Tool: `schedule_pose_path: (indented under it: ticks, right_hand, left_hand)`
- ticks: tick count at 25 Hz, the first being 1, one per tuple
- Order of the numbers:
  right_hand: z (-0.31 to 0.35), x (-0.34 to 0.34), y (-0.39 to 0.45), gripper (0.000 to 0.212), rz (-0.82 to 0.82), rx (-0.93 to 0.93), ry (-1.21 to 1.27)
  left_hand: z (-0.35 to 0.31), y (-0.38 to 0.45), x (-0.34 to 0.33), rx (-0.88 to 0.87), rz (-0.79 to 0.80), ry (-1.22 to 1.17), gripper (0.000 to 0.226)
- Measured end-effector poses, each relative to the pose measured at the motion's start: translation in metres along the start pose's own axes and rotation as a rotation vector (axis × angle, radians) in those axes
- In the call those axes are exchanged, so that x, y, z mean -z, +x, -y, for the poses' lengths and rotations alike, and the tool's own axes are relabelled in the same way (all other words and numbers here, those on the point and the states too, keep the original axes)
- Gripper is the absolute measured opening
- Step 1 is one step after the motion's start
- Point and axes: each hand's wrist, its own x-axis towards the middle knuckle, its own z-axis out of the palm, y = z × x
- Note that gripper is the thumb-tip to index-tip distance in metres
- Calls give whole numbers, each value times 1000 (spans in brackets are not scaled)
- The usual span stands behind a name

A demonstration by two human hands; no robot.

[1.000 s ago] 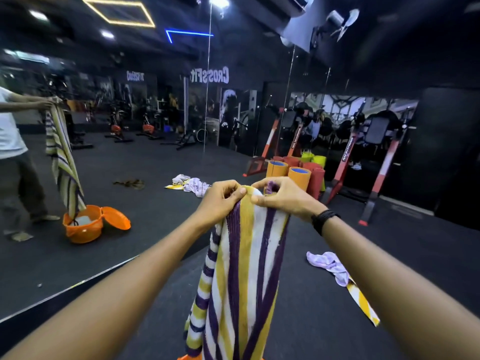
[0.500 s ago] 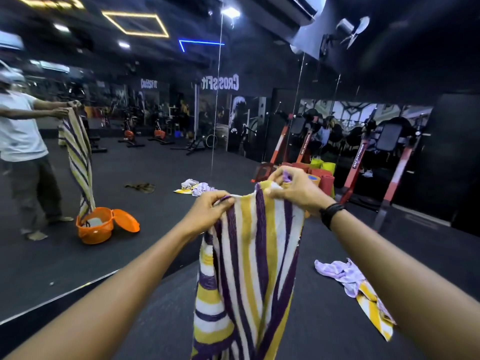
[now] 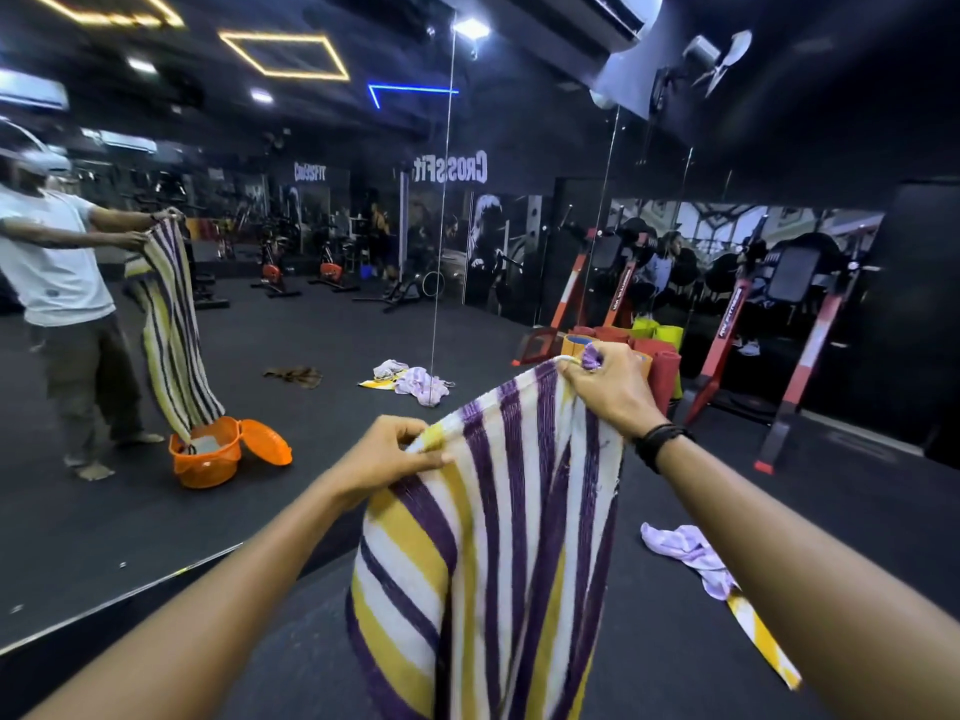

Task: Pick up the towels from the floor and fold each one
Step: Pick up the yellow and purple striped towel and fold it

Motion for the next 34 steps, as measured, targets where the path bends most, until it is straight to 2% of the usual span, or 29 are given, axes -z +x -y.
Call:
schedule_pose_path:
  ticks: [1, 3, 5, 6, 7, 8, 10, 14, 17, 20, 22, 23, 24, 25, 27, 31, 34]
  right_hand:
    - [-3, -1, -1, 38, 82, 23, 20]
    - [0, -6, -8, 15, 400, 89, 87]
    - [8, -15, -14, 34, 673, 153, 131]
    - [12, -21, -15, 31, 728, 192, 94]
    - [13, -25, -14, 19, 733, 241, 32]
    - [12, -26, -13, 10, 708, 262, -32]
    - [4, -23, -8, 23, 566, 220, -130]
    - [-12, -14, -9, 41, 192, 55, -166]
    - [-19, -14, -9, 39, 83, -53, -184]
    - [-22, -17, -3, 25, 87, -187, -50]
    - [-15, -24, -5, 43, 184, -403, 258]
    - [-12, -30, -4, 42, 227, -457, 409]
    - [-7, -35, -5, 32, 242, -461, 515]
    - [-2, -41, -6, 31, 246, -461, 576]
    - [5, -47, -11, 33, 194, -450, 624]
    - [14, -53, -22, 14, 143, -448, 633]
    - [13, -53, -29, 23, 158, -449, 703]
  left_hand:
    - [-3, 2, 1, -23, -45, -5, 37]
    - [-18, 8, -2, -82, -48, 7, 19]
    - [-35, 15, -12, -160, -3, 42, 14]
    - [-41, 17, -17, -188, 17, 52, 13]
    - [-45, 18, -21, -210, 26, 61, 12]
    - [-46, 18, -21, -221, 27, 68, 13]
    - [-38, 16, -11, -181, 31, 91, 17]
    - [-4, 5, 24, 68, 91, 262, 51]
    - [1, -1, 38, 186, 75, 199, 41]
    - [-11, 1, 25, 199, -52, -146, 22]
    - [-21, 7, 8, 221, -172, -401, 10]
    - [-26, 11, 0, 247, -205, -497, 5]
    - [-30, 14, -8, 271, -222, -576, 7]
    - [-33, 18, -15, 291, -232, -641, 10]
    - [-38, 23, -29, 322, -260, -726, 15]
    - [-40, 29, -50, 377, -335, -815, 20]
    - [-41, 30, -62, 366, -355, -864, 17]
